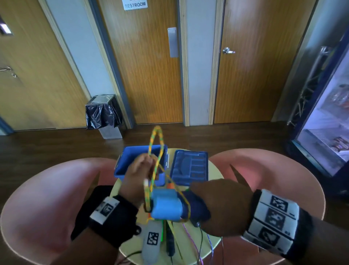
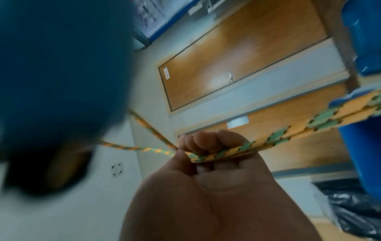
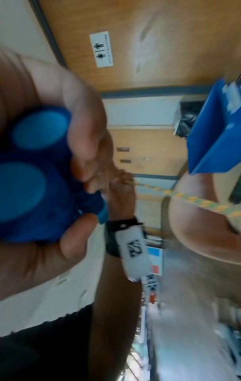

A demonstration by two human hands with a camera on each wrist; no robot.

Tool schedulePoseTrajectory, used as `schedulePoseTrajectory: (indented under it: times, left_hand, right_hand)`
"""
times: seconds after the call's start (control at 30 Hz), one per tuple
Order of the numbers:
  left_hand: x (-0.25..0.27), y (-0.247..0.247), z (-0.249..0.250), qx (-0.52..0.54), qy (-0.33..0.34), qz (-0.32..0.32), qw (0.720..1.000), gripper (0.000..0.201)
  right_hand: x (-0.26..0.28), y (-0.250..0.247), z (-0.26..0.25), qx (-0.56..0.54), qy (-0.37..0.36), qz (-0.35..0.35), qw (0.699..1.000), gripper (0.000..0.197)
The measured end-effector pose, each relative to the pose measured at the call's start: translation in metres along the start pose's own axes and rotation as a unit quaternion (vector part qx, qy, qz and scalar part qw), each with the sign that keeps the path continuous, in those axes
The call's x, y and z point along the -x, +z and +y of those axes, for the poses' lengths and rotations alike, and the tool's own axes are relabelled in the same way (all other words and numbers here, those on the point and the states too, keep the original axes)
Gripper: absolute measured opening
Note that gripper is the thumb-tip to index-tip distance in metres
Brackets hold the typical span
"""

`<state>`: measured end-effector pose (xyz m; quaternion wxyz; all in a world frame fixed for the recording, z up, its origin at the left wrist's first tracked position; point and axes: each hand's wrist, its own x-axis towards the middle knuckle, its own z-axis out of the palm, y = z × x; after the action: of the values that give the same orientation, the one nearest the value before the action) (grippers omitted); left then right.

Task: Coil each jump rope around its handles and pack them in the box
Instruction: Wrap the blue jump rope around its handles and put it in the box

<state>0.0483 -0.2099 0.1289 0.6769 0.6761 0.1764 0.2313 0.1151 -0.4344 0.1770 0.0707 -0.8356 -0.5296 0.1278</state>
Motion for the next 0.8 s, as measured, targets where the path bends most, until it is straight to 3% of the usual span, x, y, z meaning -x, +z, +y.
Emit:
schedulePoseTrajectory:
  times: [0.1,0.17,0.23,0.27,0.33,0.4,0.47,0.53,0.6,0.63,0.73,0.8]
  left_hand:
    - [-0.009,-0.022,0.000,-0.016,0.104,0.018,0.994,0.025]
    - [0.003,-0.032,-0.001,0.010,0.143,-0.058,0.988,0.016]
    - [0.022,-0.033,-0.008,0.023,0.098,-0.169,0.980,0.021]
    - [0.032,-0.031,-0.013,0.010,0.044,-0.243,0.969,0.034]
    - [0.050,-0.024,-0.026,-0.058,-0.058,-0.395,0.915,0.060]
    - [0.061,-0.012,-0.033,-0.081,-0.129,-0.439,0.885,0.060]
    - [0.059,0.003,-0.032,-0.091,-0.121,-0.385,0.910,0.047]
    - [0.051,0.019,-0.025,-0.040,-0.080,-0.254,0.963,0.049]
    - [0.042,0.035,-0.011,0.027,-0.040,-0.101,0.994,0.061]
    - [0.039,0.040,-0.005,0.040,-0.013,-0.042,0.998,0.058]
    - [0.039,0.052,0.010,0.059,0.066,0.065,0.994,0.015]
    - [0.042,0.056,0.009,0.046,0.110,0.075,0.990,0.020]
  right_hand:
    - [-0.003,0.011,0.028,0.069,0.081,-0.037,0.994,0.027]
    - [-0.007,0.005,0.053,0.088,0.159,0.013,0.983,0.028]
    - [-0.006,-0.011,0.068,0.067,0.198,0.089,0.974,0.028]
    - [-0.005,-0.021,0.069,0.046,0.197,0.122,0.972,0.028]
    - [-0.002,-0.037,0.061,0.013,0.168,0.154,0.974,0.029]
    - [0.000,-0.048,0.043,-0.005,0.135,0.156,0.979,0.029]
    - [0.001,-0.051,0.025,-0.004,0.098,0.154,0.983,0.033]
    - [0.000,-0.052,0.008,-0.017,0.070,0.155,0.985,0.038]
    - [-0.003,-0.049,0.002,-0.045,0.066,0.163,0.983,0.043]
    - [-0.005,-0.048,0.001,-0.055,0.069,0.162,0.983,0.045]
    - [-0.009,-0.043,0.002,-0.070,0.092,0.164,0.980,0.049]
    - [-0.011,-0.041,0.005,-0.108,0.118,0.166,0.973,0.040]
